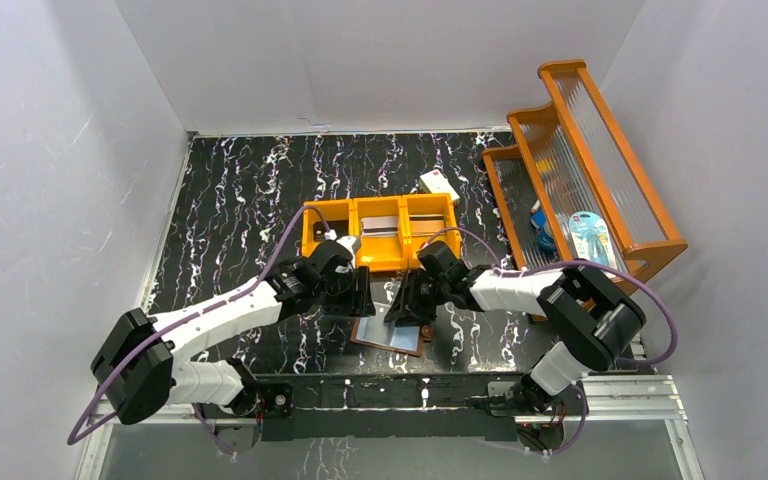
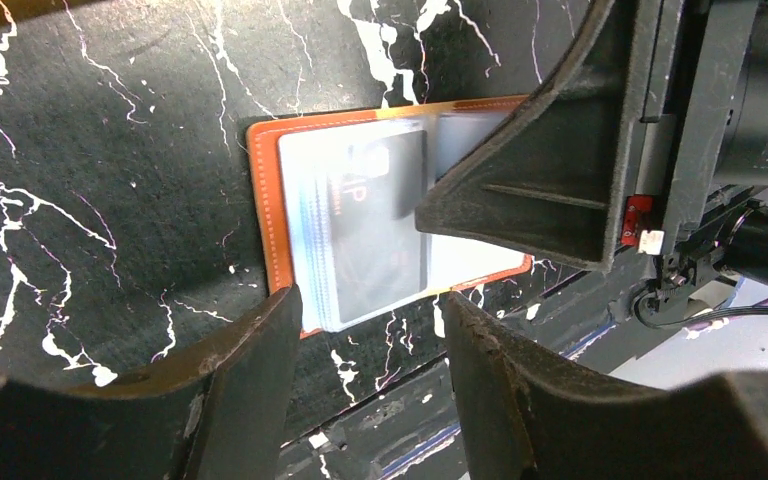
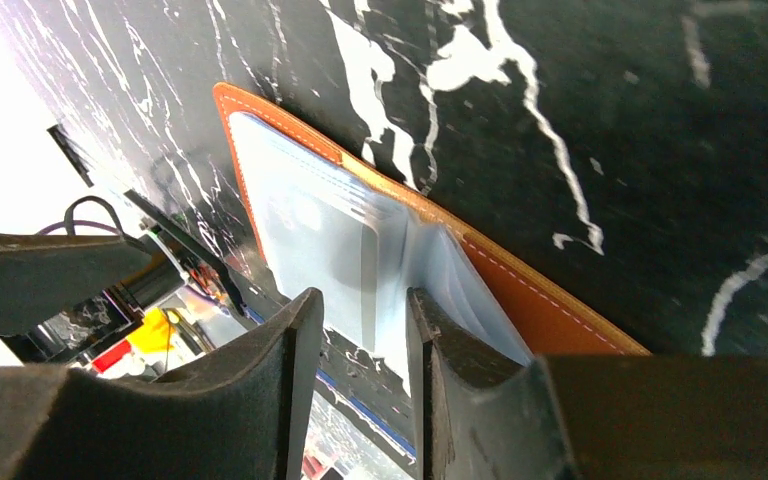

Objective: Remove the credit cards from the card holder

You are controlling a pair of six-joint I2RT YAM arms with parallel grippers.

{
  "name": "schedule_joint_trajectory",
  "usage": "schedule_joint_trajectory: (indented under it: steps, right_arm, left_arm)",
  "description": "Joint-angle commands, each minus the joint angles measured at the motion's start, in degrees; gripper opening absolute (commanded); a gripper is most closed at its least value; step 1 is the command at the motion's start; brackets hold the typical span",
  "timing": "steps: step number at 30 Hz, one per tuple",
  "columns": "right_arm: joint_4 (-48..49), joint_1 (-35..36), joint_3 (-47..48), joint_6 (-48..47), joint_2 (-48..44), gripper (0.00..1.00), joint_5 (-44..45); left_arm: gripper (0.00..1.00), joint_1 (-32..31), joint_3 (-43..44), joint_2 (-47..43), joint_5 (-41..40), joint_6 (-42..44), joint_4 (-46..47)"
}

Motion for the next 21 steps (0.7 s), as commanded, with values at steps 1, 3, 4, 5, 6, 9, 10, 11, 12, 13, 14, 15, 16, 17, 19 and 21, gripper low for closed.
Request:
schedule_joint_trajectory:
  steps: [1,3,4,5,6,9,10,11,12,13,14,15,16,17,19,21]
  right_arm:
    - [-6.7,1.7,2.5,-5.1,5.3,0.46,6.0]
    - [-10.5,2.7,5.5,-6.2,7.4,0.47,8.7]
    - [-12.8,3.3,6.9,-6.4,8.0,0.48,10.7]
    - [-15.5,3.8,8.4,-6.7,8.5,0.49,13.1]
    - [-17.5,4.6,9.6,-7.0,8.8,0.49,15.1]
    - [-22.4,7.1,13.0,-7.0,9.6,0.52,20.8]
    - [-24.1,8.1,14.2,-6.8,10.0,0.54,22.8]
    - [-25.6,9.3,15.4,-6.6,10.5,0.55,24.5]
    - [-26.9,10.2,16.6,-6.3,11.0,0.55,26.0]
    - [-28.1,11.1,17.8,-6.0,11.9,0.56,27.3]
    - [-29.1,12.0,18.9,-5.7,13.1,0.57,28.4]
    - [-30.2,12.7,19.8,-5.1,14.0,0.59,29.5]
    - [-31.0,13.3,20.7,-4.8,14.8,0.59,30.2]
    - [-31.6,13.7,21.4,-4.4,15.5,0.6,30.8]
    - [-32.8,14.7,22.6,-3.7,16.5,0.6,32.2]
    - [-33.9,15.3,23.5,-3.3,17.6,0.57,33.2]
  left_arm:
    - [0.53,0.0,-1.3,-1.1,1.5,-0.4,-0.2]
    - [0.53,0.0,-1.9,-1.7,0.7,-1.1,-0.5]
    - [0.53,0.0,-2.1,-2.2,0.2,-1.4,-0.9]
    - [0.53,-0.1,-2.4,-2.7,-0.5,-2.0,-1.3]
    - [0.53,0.0,-2.6,-3.3,-1.4,-2.6,-1.9]
    - [0.53,0.0,-3.4,-5.1,-4.9,-4.9,-4.1]
    - [0.53,0.0,-3.7,-5.8,-6.3,-5.9,-4.9]
    - [0.53,0.0,-4.0,-6.6,-7.7,-7.0,-5.8]
    - [0.53,0.0,-4.3,-7.3,-9.2,-8.2,-6.6]
    - [0.53,0.0,-4.6,-8.2,-10.7,-9.3,-7.3]
    - [0.53,0.0,-4.9,-8.9,-11.8,-10.1,-7.9]
    - [0.53,-0.1,-5.2,-9.7,-12.7,-10.9,-8.6]
    - [0.53,0.0,-5.4,-10.6,-13.4,-11.5,-9.3]
    - [0.53,0.0,-5.5,-11.2,-14.0,-11.8,-9.7]
    - [0.53,0.0,-5.7,-12.6,-14.8,-12.2,-10.3]
    - [0.53,0.0,-6.0,-13.5,-15.0,-12.3,-10.6]
